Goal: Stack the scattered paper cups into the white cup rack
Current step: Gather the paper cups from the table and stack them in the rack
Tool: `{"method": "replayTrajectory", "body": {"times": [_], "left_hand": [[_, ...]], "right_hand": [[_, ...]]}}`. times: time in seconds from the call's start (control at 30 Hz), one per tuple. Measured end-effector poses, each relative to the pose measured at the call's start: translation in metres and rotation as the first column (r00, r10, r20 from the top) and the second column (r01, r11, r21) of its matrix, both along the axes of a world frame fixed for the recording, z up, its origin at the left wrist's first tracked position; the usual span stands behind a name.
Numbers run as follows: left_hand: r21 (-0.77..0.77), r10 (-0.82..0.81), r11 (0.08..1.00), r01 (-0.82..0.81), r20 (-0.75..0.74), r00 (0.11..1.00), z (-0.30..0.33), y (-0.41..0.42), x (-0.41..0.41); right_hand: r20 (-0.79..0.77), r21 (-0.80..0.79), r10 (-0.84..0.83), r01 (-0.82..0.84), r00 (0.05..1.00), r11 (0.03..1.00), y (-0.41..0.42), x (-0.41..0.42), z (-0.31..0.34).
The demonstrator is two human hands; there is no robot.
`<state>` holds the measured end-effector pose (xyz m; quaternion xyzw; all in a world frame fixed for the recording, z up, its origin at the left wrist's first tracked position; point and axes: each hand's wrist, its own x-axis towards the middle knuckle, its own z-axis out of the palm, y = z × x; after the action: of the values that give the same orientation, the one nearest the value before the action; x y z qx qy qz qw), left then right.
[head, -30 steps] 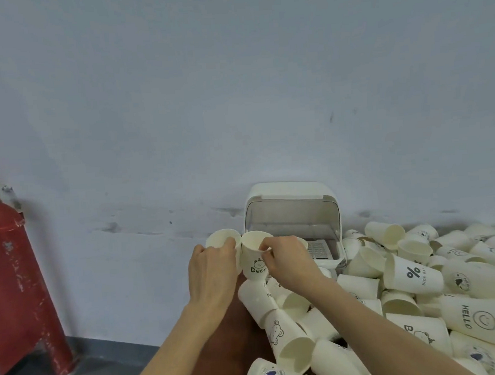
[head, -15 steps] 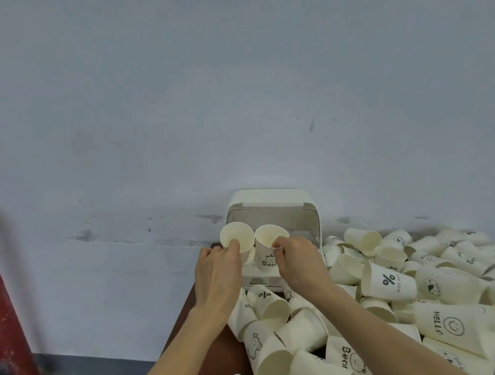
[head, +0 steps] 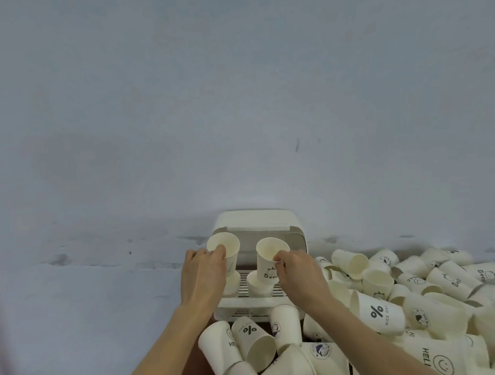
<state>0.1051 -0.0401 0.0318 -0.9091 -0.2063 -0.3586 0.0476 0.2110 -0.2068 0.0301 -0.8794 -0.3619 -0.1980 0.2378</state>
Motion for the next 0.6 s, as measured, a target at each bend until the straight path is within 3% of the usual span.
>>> {"method": "replayTrajectory", "body": {"times": [0.37,0.6], "left_hand": [[-0.024,-0.054,0.998,0.052,-0.066,0.996,-0.019,0.017,0.024],[-0.091,-0.049,0.995,0.034,-0.165,0.985,-0.047,0.038,0.037]], "right_hand": [[0.081,0.002,0.04,-0.04,0.996,0.999,0.017,0.024,-0.012],[0.053,-0.146,0.006,0.002,0.999,0.989,0.035,0.03,-0.034]]}}
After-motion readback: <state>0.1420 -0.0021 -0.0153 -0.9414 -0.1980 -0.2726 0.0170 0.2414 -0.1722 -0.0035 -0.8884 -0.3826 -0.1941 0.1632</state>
